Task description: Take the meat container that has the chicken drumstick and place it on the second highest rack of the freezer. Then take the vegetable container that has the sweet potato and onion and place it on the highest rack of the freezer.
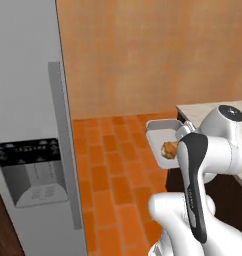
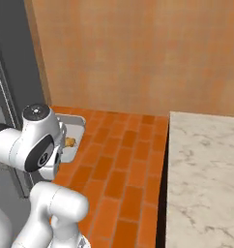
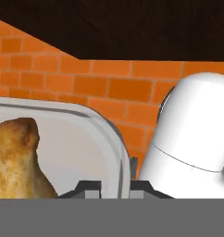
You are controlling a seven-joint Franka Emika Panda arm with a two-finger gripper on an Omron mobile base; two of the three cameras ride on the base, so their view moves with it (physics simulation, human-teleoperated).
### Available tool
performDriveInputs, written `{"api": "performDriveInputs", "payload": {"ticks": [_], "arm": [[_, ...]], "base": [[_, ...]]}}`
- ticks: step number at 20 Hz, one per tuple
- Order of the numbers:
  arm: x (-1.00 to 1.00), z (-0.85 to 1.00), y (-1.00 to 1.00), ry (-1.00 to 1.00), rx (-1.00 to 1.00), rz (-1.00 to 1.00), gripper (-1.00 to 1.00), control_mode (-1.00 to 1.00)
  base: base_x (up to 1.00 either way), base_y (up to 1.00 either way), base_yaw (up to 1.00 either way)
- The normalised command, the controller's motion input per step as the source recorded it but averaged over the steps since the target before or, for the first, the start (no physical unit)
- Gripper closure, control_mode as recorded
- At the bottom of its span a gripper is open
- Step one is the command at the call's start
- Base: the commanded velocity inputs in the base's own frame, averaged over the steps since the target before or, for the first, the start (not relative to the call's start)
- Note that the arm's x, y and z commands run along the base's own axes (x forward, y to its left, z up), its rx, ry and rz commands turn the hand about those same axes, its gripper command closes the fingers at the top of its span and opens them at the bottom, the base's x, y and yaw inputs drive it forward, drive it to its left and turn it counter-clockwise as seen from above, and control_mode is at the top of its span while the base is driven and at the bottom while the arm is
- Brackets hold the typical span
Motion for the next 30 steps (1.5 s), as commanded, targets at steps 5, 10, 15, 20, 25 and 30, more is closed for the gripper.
{"api": "performDriveInputs", "payload": {"ticks": [5,10,15,20,25,30], "arm": [[0.0,0.0,0.0,0.0,0.0,0.0,1.0,1.0],[0.0,0.0,0.0,0.0,0.0,0.0,1.0,1.0],[0.0,0.0,0.0,0.0,0.0,0.0,1.0,1.0],[0.0,0.0,0.0,0.0,0.0,0.0,1.0,1.0],[0.0,0.0,0.0,0.0,0.0,0.0,1.0,1.0],[0.0,0.0,0.0,0.0,0.0,0.0,1.0,1.0]], "base": [[1.0,0.0,0.08],[1.0,-0.13,0.46],[1.0,-0.18,0.66],[0.96,-0.18,0.71],[0.26,-0.07,0.74],[0.03,0.0,0.7]]}}
